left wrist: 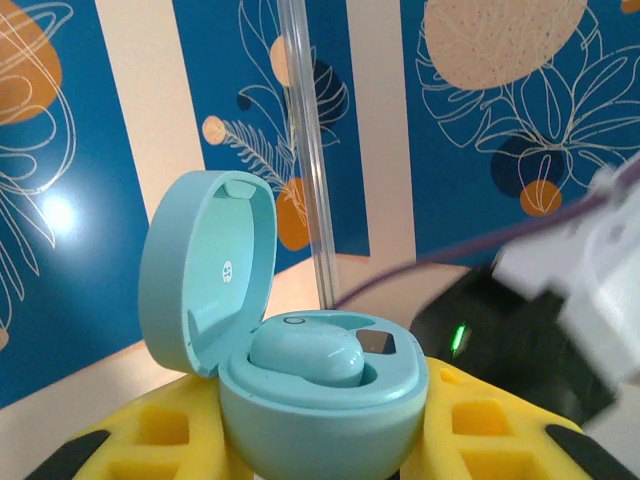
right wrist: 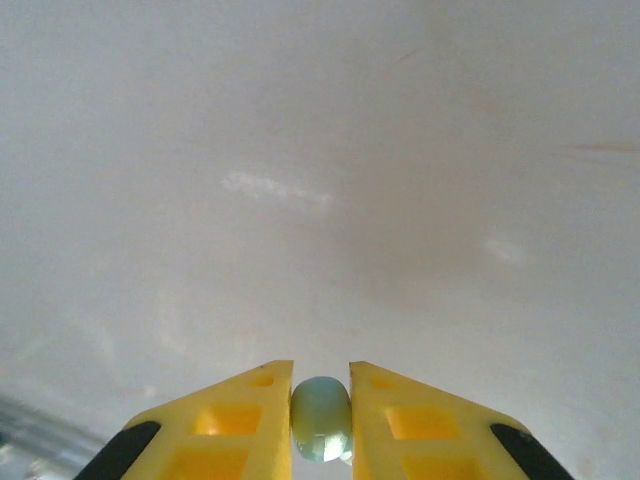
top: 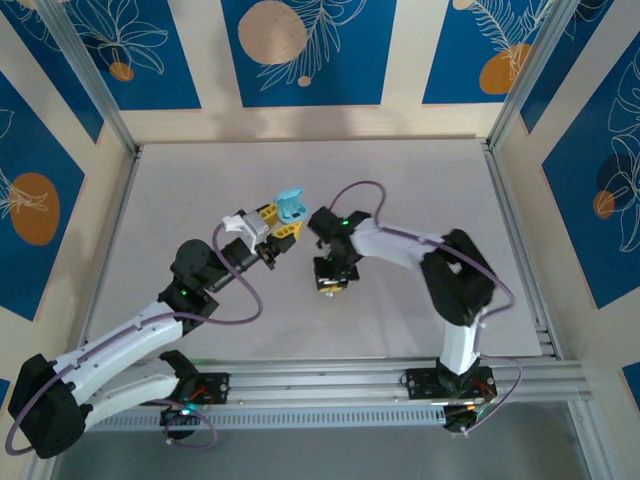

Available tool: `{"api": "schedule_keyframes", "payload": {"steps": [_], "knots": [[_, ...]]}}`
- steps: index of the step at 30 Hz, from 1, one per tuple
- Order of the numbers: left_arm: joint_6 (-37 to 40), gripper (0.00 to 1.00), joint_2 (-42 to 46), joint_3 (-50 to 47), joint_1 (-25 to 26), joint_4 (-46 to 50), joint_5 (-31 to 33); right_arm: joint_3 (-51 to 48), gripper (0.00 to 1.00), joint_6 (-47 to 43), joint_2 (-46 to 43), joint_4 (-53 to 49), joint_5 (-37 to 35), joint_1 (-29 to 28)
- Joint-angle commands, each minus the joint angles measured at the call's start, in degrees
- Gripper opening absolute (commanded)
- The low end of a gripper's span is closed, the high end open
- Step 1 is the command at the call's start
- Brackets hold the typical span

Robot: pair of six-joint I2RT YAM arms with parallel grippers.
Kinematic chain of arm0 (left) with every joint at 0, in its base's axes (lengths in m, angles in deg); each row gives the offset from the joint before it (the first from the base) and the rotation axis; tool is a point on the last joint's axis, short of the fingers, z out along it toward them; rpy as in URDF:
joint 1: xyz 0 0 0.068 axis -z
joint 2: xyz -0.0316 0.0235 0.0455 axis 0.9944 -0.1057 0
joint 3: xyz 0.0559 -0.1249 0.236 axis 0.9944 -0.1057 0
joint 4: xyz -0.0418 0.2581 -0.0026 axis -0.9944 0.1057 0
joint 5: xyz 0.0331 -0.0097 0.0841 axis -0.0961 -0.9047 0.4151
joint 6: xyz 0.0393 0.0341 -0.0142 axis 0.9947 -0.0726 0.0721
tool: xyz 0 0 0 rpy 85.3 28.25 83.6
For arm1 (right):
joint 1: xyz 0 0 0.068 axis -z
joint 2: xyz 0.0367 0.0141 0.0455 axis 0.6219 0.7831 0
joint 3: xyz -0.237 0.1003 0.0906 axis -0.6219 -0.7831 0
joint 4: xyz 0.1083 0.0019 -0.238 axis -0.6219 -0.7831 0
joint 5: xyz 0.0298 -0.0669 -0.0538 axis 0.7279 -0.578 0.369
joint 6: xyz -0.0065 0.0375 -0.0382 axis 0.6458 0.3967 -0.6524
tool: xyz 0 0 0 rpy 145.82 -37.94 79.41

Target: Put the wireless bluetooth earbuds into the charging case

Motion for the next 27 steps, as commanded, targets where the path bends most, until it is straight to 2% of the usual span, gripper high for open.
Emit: {"api": "schedule_keyframes", "payload": {"steps": [1, 7, 11, 18, 27], "knots": [[-0.6, 0.27, -2.0, 0.0, 0.3, -2.2, -1.5, -2.2, 0.2, 1.0, -12.7, 4.1, 6.9, 6.2], [-3.0, 0.27, -7.2, 0.1, 0.3, -6.1, -5.5, -2.4, 0.2, 1.9, -28.6, 7.9, 23.4, 19.6], [-4.4, 0.27, -10.8, 1.3, 0.4, -8.2, -10.4, -0.1, 0.2, 3.2, -33.4, 10.8, 34.1, 24.6], [-8.7, 0.27, -16.2, 3.5, 0.4, -13.1, -17.9, 0.2, 0.2, 8.0, -34.0, 20.7, 46.2, 24.6], [-10.1, 0.27, -17.5, 5.1, 0.4, -13.8, -20.5, -0.7, 0.21, 8.3, -32.1, 21.6, 47.0, 23.0]]}}
